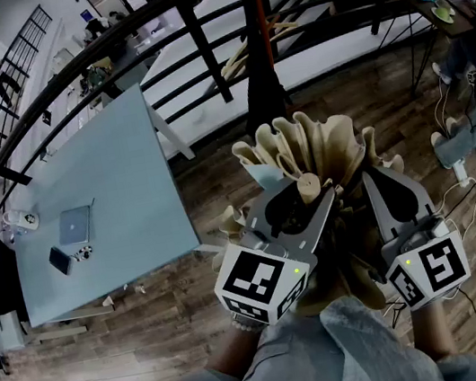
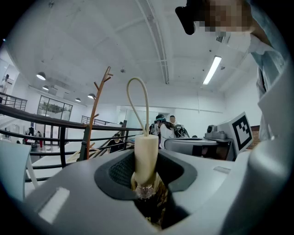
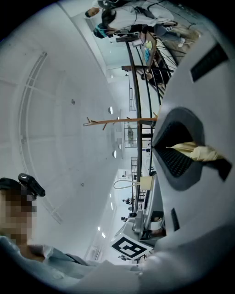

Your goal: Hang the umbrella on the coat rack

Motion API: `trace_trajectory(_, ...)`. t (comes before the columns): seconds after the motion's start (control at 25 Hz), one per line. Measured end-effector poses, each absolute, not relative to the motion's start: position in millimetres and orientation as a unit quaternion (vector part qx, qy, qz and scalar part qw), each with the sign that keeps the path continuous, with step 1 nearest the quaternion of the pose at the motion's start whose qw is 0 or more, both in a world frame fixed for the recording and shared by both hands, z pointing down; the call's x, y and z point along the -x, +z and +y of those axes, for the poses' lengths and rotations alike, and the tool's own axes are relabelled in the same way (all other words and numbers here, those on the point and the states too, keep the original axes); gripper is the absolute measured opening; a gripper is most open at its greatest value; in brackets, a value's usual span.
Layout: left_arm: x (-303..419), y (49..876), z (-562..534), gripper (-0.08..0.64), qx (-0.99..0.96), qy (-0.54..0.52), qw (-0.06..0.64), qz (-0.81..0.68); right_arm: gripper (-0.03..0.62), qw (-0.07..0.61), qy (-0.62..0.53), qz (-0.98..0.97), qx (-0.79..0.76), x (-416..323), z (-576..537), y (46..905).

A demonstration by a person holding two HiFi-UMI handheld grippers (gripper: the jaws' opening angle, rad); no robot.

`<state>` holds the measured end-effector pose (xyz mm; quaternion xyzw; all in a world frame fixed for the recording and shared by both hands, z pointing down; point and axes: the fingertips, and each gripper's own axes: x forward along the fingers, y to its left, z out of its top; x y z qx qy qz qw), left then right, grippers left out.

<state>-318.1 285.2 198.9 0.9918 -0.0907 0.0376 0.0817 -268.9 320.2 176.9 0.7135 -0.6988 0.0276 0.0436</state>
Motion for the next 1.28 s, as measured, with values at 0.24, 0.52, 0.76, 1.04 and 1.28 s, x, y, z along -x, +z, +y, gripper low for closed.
trace_trajectory(0.24, 311.4, 195.4, 286.2, 0.138, -0.992, 0.035, 0.079, -0.091, 0.002, 0.045, 0.026, -0.698, -0.714, 260.0, 320.8, 174.2)
trace_trajectory(0.52, 307.3, 194.3, 291.3, 0.138, -0.992, 0.038, 0.077, -0.093, 0.002, 0.041, 0.028, -0.698, -0.714, 254.5, 326.4, 174.0)
trace_trajectory(0.76, 303.9, 192.7, 294.2, 0.138, -0.992, 0.039, 0.077, -0.097, 0.002, 0.037, 0.032, -0.706, -0.706, 253.6, 330.0, 173.0)
trace_trajectory(1.04, 289.5, 194.6, 312.6, 0.138, -0.991, 0.043, 0.073, -0.108, 0.003, 0.028, 0.03, -0.73, -0.682, 251.4, 353.5, 175.6)
trace_trajectory(1.28, 279.5, 194.9, 328.0, 0.138, -0.99, 0.044, 0.063, -0.119, 0.055, 0.054, 0.017, -0.754, -0.654, 259.2, 370.9, 183.5)
